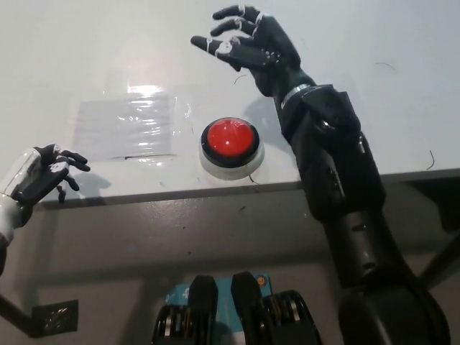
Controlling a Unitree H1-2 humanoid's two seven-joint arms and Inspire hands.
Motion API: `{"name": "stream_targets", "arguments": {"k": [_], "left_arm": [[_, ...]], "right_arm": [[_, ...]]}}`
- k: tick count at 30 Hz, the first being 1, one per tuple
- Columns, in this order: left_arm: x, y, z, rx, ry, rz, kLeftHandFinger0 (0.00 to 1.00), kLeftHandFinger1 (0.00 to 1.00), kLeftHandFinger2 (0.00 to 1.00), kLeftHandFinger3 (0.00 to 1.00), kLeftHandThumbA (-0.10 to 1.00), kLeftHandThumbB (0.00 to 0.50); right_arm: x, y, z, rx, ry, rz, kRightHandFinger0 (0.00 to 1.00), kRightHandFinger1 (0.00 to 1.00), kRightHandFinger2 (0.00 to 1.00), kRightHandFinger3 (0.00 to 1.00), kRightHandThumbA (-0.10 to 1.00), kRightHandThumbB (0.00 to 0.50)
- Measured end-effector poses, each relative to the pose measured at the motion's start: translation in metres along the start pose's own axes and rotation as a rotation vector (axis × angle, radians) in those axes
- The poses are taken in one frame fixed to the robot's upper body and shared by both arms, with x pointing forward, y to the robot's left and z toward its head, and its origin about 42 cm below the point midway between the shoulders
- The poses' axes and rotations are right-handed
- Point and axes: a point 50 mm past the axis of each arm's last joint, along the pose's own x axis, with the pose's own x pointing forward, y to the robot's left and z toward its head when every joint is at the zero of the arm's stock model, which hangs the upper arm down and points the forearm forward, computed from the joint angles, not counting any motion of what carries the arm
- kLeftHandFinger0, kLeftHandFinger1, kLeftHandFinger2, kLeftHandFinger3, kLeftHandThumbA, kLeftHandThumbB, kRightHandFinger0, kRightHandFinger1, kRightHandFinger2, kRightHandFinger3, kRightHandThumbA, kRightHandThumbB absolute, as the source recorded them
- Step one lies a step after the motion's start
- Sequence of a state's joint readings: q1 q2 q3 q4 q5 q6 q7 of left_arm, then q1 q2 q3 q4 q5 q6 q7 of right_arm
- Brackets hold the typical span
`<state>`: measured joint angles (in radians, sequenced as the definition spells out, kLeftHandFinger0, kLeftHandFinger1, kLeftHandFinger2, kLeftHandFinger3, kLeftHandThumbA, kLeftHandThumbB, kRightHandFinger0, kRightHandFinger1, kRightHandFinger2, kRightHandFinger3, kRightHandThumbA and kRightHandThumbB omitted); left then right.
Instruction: The robot uses its right hand to make a fist and press the red button kept in the middle of the desk
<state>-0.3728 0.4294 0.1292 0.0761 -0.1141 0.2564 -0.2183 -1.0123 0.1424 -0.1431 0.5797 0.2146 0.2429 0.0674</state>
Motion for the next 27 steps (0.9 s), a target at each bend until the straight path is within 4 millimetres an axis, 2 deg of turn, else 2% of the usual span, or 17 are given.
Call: {"name": "stream_targets", "arguments": {"k": [3,8,10,12,13,14,15,16,17,18,19,21,22,24,27], "left_arm": [[-0.001,0.000,-0.002,0.000,0.004,0.000,0.18,0.31,0.46,0.61,0.51,0.000],[-0.003,0.001,-0.003,-0.002,0.006,0.004,0.16,0.30,0.44,0.59,0.51,0.000],[-0.003,0.001,-0.003,-0.002,0.007,0.006,0.17,0.30,0.44,0.59,0.51,0.000],[-0.005,0.002,-0.005,-0.003,0.009,0.008,0.17,0.31,0.45,0.60,0.52,0.000],[-0.006,0.002,-0.006,-0.003,0.013,0.008,0.16,0.30,0.44,0.59,0.52,0.000],[-0.008,0.002,-0.008,-0.004,0.018,0.009,0.15,0.30,0.44,0.59,0.52,0.000],[-0.009,0.002,-0.009,-0.004,0.021,0.010,0.16,0.30,0.44,0.58,0.51,0.000],[-0.010,0.002,-0.011,-0.005,0.024,0.011,0.15,0.29,0.44,0.58,0.51,0.000],[-0.011,0.003,-0.012,-0.006,0.027,0.013,0.15,0.29,0.44,0.59,0.50,0.000],[-0.012,0.004,-0.012,-0.007,0.028,0.016,0.15,0.29,0.44,0.59,0.50,0.000],[-0.012,0.005,-0.013,-0.008,0.029,0.019,0.17,0.30,0.45,0.60,0.50,0.000],[-0.014,0.006,-0.013,-0.010,0.030,0.026,0.19,0.31,0.47,0.61,0.50,0.000],[-0.014,0.007,-0.013,-0.010,0.030,0.028,0.22,0.33,0.48,0.62,0.51,0.000],[-0.015,0.008,-0.014,-0.010,0.030,0.031,0.22,0.33,0.49,0.63,0.52,0.000],[-0.016,0.009,-0.015,-0.012,0.033,0.036,0.22,0.32,0.47,0.61,0.51,0.000]], "right_arm": [[-0.003,-0.011,0.013,-0.018,-0.029,-0.014,0.00,0.00,0.35,0.42,1.00,0.278],[-0.011,-0.041,0.032,-0.066,-0.075,-0.057,0.00,0.00,0.36,0.44,1.00,0.286],[-0.018,-0.056,0.042,-0.093,-0.104,-0.080,0.00,0.05,0.42,0.45,1.00,0.279],[-0.032,-0.073,0.056,-0.128,-0.148,-0.107,0.00,0.10,0.44,0.40,1.00,0.296],[-0.037,-0.079,0.060,-0.138,-0.160,-0.120,0.00,0.17,0.47,0.44,1.00,0.281],[-0.045,-0.088,0.065,-0.153,-0.177,-0.138,0.00,0.19,0.47,0.42,1.00,0.273],[-0.051,-0.094,0.068,-0.164,-0.189,-0.151,0.04,0.26,0.51,0.42,1.00,0.273],[-0.056,-0.101,0.071,-0.176,-0.200,-0.163,0.08,0.32,0.51,0.41,1.00,0.299],[-0.061,-0.106,0.073,-0.186,-0.205,-0.173,0.05,0.27,0.39,0.38,1.00,0.301],[-0.070,-0.116,0.077,-0.204,-0.220,-0.189,0.02,0.22,0.32,0.33,1.00,0.302],[-0.077,-0.122,0.080,-0.215,-0.228,-0.200,0.01,0.22,0.30,0.35,1.00,0.286],[-0.090,-0.134,0.083,-0.235,-0.237,-0.225,0.00,0.20,0.30,0.39,1.00,0.275],[-0.096,-0.138,0.085,-0.240,-0.240,-0.235,0.02,0.22,0.34,0.47,1.00,0.280],[-0.111,-0.149,0.085,-0.252,-0.236,-0.259,0.04,0.24,0.36,0.54,1.00,0.288],[-0.134,-0.165,0.077,-0.263,-0.212,-0.299,0.04,0.22,0.34,0.54,1.00,0.286]]}}
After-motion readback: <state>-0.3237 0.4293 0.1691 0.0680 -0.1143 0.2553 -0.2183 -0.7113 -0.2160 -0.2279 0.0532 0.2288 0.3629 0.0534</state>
